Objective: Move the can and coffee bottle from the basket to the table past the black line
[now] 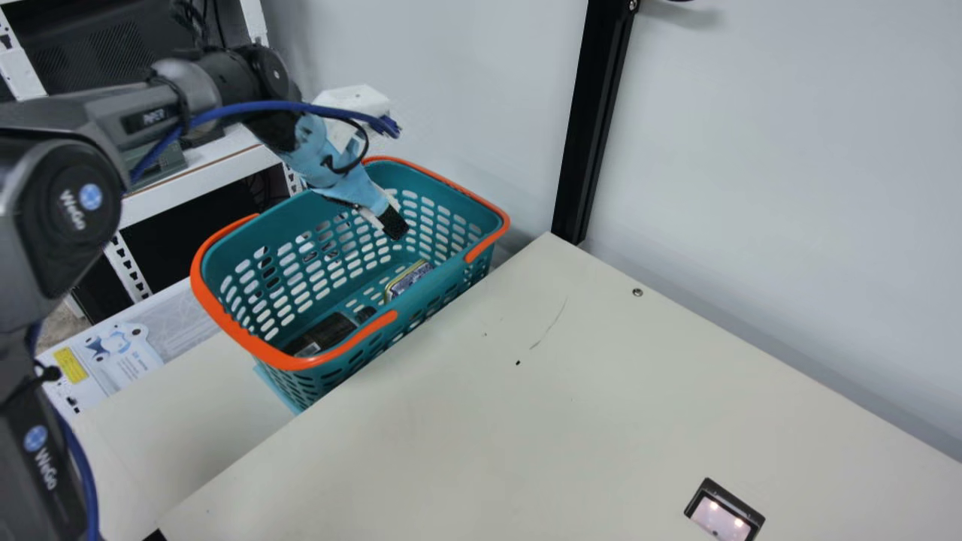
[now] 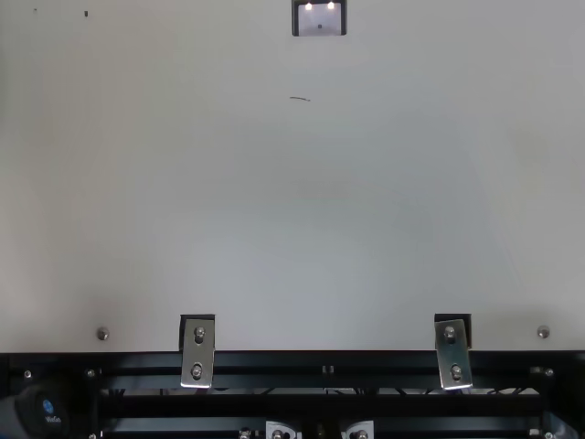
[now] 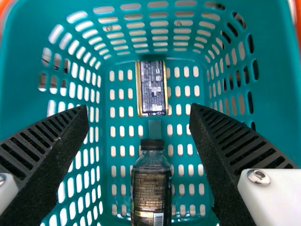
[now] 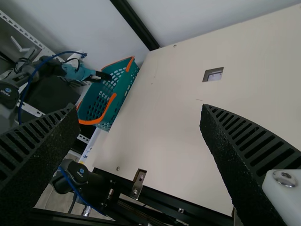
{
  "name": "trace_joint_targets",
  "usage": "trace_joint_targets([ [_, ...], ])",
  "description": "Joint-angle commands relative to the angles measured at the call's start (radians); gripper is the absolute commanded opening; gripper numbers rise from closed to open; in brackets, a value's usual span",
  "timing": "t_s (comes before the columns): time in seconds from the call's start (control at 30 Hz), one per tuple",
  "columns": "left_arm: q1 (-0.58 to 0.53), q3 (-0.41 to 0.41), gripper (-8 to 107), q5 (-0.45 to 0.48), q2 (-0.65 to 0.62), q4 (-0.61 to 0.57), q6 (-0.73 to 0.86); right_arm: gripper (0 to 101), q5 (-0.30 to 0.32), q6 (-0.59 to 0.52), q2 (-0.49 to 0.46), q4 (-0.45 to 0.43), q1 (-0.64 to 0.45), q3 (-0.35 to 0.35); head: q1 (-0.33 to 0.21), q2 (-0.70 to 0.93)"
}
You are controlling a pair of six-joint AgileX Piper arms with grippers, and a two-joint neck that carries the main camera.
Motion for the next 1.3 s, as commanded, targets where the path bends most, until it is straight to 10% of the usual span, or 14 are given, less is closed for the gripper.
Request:
trace_joint_targets([
  [0.0,-0.007,-0.030,90,0.008,0.049,0.015,-0.009,101,0.000,0.000,0.000,0.000,0.000,0.000,-0.026,0.025],
  [1.27,-0.095,-0.305,90,-0.059,0.504,0.110,-0.129,101,0.000,0.000,0.000,0.000,0.000,0.000,-0.026,0.025],
])
